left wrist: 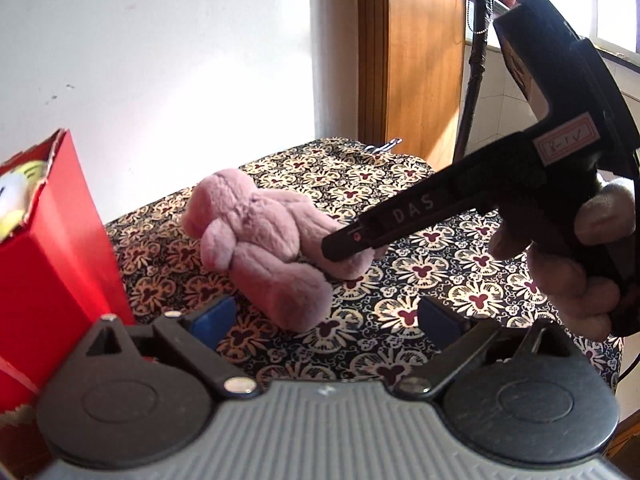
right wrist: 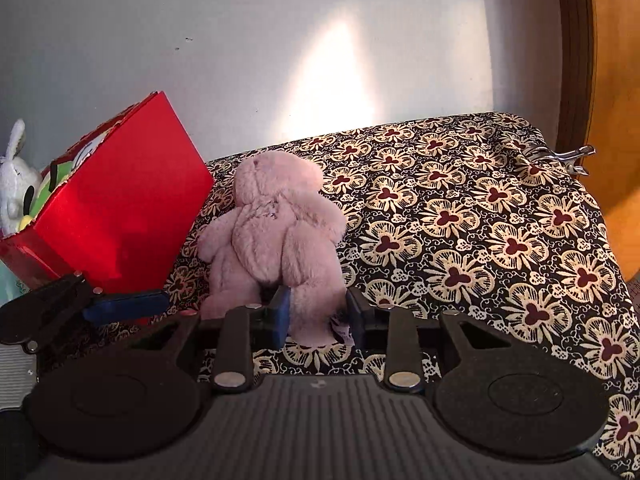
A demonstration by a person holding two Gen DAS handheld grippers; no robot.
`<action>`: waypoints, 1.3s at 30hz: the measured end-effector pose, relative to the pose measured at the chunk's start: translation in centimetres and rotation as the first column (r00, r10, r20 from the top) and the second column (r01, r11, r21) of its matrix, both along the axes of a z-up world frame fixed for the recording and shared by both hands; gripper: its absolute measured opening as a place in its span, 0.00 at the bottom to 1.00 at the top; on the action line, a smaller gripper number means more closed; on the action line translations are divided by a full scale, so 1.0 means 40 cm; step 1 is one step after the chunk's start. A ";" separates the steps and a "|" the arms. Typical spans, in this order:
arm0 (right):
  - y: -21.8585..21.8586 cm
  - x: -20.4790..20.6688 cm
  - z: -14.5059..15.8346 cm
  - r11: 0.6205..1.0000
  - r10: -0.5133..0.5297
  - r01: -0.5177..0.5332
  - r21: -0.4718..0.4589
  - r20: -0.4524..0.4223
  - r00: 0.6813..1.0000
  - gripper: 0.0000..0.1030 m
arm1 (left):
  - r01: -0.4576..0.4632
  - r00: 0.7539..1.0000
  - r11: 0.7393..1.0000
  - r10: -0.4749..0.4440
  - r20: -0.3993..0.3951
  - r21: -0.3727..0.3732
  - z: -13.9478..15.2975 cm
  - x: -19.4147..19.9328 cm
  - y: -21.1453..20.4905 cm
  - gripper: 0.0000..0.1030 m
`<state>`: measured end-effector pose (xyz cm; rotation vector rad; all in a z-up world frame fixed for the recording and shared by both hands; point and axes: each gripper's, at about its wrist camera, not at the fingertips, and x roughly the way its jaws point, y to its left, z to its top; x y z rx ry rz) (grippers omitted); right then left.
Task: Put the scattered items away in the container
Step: 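Lower the right gripper onto the pink bunny plush and grasp it, then lift the pink bunny plush with the right gripper and carry it over the red box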
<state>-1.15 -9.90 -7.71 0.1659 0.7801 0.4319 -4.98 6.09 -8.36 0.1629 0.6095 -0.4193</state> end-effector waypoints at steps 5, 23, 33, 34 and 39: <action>-0.046 -0.086 0.000 0.998 -0.055 0.056 0.027 -0.022 0.998 0.31 | 0.009 0.997 0.993 -0.017 -0.070 -0.115 0.001 -0.016 0.037 0.95; -0.122 -0.089 -0.028 0.928 -0.239 0.255 0.272 -0.092 0.967 0.37 | -0.105 0.974 0.934 0.028 -0.226 -0.340 0.008 0.068 0.027 0.76; -0.103 -0.057 -0.052 0.893 -0.259 0.281 0.352 -0.109 0.960 0.43 | -0.124 0.962 0.927 0.025 -0.273 -0.354 -0.040 0.090 0.036 0.47; -0.104 -0.058 -0.057 0.883 -0.263 0.289 0.370 -0.120 0.957 0.43 | -0.123 0.963 0.928 0.027 -0.268 -0.351 -0.040 0.091 0.038 0.47; -0.105 -0.070 -0.067 0.871 -0.227 0.273 0.409 -0.160 0.961 0.43 | -0.110 0.969 0.939 0.028 -0.245 -0.326 -0.041 0.083 0.033 0.48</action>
